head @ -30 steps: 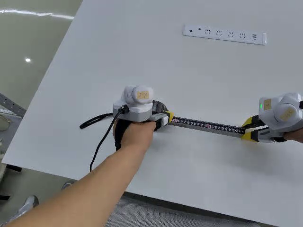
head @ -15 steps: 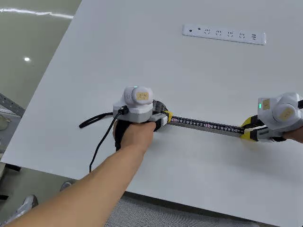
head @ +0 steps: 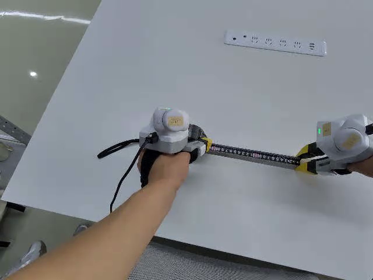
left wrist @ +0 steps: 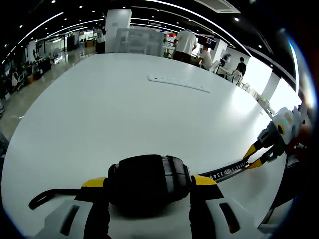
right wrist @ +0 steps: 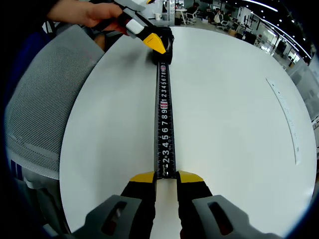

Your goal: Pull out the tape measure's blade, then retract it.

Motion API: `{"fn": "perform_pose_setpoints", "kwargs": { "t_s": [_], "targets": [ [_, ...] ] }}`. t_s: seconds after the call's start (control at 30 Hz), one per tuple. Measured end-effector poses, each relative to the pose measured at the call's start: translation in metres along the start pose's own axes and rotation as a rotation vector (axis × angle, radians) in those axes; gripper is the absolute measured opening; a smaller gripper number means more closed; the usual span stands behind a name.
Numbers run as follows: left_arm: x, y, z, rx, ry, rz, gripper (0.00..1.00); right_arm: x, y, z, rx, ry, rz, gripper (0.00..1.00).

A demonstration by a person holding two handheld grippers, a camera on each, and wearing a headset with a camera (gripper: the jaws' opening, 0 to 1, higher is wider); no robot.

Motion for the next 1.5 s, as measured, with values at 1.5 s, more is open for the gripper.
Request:
{"fn": "perform_pose_setpoints", "kwargs": {
  "t_s": [1.5],
  "targets": [
    [-0.002, 0.005, 0.001, -0.008, -0.005, 0.045, 0.59, -0.015, -0.002, -0.029, -0.005, -0.048, -0.001, 0.11]
  ]
}}
Point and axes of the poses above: the centre of the closed fingertips' face, and the gripper's own axes: x roughly backward along the fingers, y roughly to its left, z roughly out of its underside, the point moved 5 cm from there along x, roughly backward along the fingers, and after that the axes turned 9 degrees about z, right-handed, at the moved point
